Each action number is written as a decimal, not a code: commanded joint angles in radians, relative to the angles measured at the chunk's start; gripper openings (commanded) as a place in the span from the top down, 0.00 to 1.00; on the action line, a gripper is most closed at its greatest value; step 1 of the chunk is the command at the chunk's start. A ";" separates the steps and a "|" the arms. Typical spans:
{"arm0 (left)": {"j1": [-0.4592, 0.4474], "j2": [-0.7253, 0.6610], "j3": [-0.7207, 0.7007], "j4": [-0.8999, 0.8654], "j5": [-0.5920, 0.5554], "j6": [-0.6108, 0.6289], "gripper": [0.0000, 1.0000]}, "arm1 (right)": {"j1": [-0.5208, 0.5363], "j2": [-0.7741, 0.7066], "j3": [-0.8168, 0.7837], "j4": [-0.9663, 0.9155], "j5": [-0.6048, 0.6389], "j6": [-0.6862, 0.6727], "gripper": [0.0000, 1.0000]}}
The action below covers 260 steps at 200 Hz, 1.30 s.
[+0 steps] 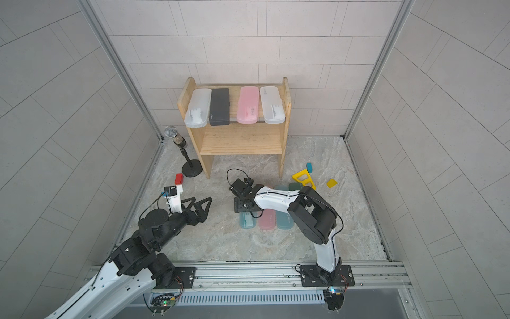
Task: Remove the pencil cases from the shelf
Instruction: Place the pencil case at the center of the board.
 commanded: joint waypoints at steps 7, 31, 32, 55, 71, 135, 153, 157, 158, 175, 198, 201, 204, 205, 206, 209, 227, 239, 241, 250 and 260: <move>0.002 0.001 0.004 0.008 -0.010 0.003 0.00 | 0.000 -0.006 -0.007 -0.012 0.042 -0.018 0.08; 0.002 -0.004 0.009 0.003 -0.013 -0.002 0.00 | 0.008 -0.034 0.003 -0.012 0.060 -0.040 0.03; 0.002 -0.004 0.010 0.003 -0.014 -0.002 0.00 | 0.009 -0.036 0.004 -0.013 0.062 -0.042 0.02; 0.002 -0.013 0.030 -0.012 -0.031 0.001 0.00 | 0.034 -0.071 0.051 -0.026 0.083 -0.072 0.00; 0.002 -0.013 0.058 -0.034 -0.051 -0.004 0.00 | 0.058 -0.085 0.096 -0.035 0.083 -0.098 0.00; 0.002 -0.044 0.168 -0.212 -0.203 0.040 0.00 | 0.066 0.061 0.226 0.055 -0.085 -0.073 0.00; 0.003 -0.039 0.178 -0.237 -0.206 0.045 0.00 | 0.064 0.114 0.252 0.066 -0.113 -0.058 0.00; 0.002 -0.037 0.178 -0.239 -0.205 0.046 0.00 | 0.064 0.120 0.253 0.069 -0.117 -0.053 0.00; 0.002 -0.038 0.178 -0.239 -0.206 0.046 0.00 | 0.064 0.123 0.253 0.070 -0.119 -0.053 0.00; 0.002 -0.040 0.175 -0.241 -0.202 0.040 0.00 | 0.063 0.141 0.246 0.080 -0.129 -0.048 0.00; 0.002 -0.048 0.177 -0.249 -0.199 0.046 0.00 | 0.057 0.137 0.204 0.089 -0.129 -0.045 0.00; 0.002 -0.047 0.178 -0.250 -0.197 0.049 0.00 | 0.055 0.132 0.195 0.091 -0.132 -0.044 0.00; 0.003 -0.046 0.178 -0.250 -0.194 0.052 0.00 | 0.055 0.129 0.186 0.092 -0.133 -0.045 0.00; 0.003 -0.045 0.179 -0.250 -0.193 0.053 0.00 | 0.054 0.127 0.184 0.092 -0.134 -0.046 0.00; 0.002 -0.045 0.179 -0.250 -0.192 0.053 0.00 | 0.054 0.126 0.181 0.092 -0.135 -0.046 0.00; 0.003 -0.043 0.181 -0.250 -0.189 0.054 0.00 | 0.053 0.122 0.172 0.094 -0.134 -0.048 0.00; 0.002 -0.028 0.189 -0.242 -0.177 0.052 0.00 | 0.052 0.087 0.117 0.104 -0.114 -0.057 0.00; 0.003 -0.018 0.193 -0.219 -0.163 0.046 0.00 | 0.049 0.067 0.089 0.105 -0.105 -0.064 0.00; 0.003 -0.017 0.193 -0.215 -0.162 0.042 0.00 | 0.048 0.065 0.086 0.105 -0.103 -0.067 0.00; 0.003 -0.009 0.193 -0.194 -0.152 0.036 0.00 | 0.046 0.048 0.071 0.105 -0.096 -0.070 0.00; 0.003 -0.001 0.196 -0.174 -0.145 0.028 0.00 | 0.041 0.030 0.057 0.105 -0.091 -0.077 0.00</move>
